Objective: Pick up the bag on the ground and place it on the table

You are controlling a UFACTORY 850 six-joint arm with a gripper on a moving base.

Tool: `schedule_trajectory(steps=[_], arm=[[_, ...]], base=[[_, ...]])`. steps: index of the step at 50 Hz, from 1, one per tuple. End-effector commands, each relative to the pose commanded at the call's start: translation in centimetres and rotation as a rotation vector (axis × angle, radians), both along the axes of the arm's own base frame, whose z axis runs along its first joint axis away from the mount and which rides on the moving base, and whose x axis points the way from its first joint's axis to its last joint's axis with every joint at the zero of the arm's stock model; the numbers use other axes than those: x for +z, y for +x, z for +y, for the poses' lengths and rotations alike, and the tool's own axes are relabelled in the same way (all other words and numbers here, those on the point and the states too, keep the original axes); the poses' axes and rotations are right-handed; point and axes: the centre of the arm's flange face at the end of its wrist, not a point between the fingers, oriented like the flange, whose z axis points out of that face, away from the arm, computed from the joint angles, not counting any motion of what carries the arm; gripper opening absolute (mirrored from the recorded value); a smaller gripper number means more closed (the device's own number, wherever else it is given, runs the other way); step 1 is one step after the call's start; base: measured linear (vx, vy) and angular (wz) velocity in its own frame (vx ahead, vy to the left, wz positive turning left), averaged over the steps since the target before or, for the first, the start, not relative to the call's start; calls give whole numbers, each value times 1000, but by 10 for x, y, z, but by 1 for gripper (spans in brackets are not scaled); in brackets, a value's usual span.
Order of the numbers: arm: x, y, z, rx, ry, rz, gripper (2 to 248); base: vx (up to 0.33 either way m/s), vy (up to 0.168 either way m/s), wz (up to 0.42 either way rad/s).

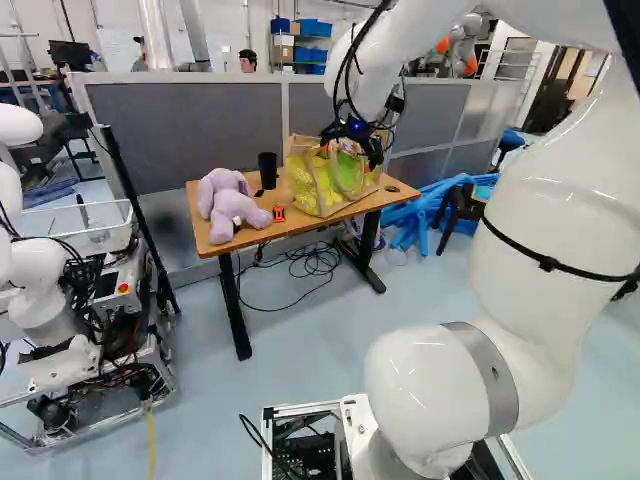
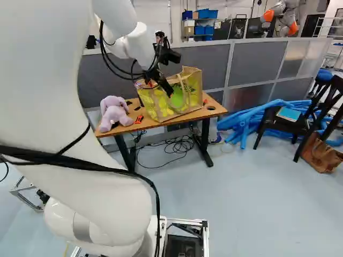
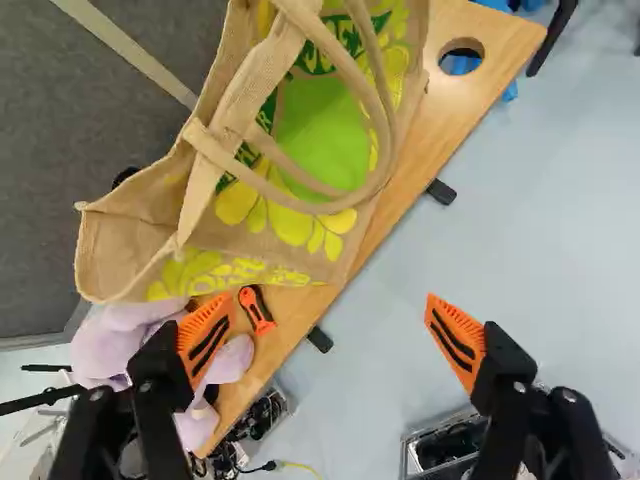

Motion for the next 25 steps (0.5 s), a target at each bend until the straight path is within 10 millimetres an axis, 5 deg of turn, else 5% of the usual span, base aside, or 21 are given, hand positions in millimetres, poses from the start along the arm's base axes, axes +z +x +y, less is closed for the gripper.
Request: schedule_trajectory(steps=[25], arm=[[-61,-41,0,113,-86,-149,247]], base=[[0,0,0]])
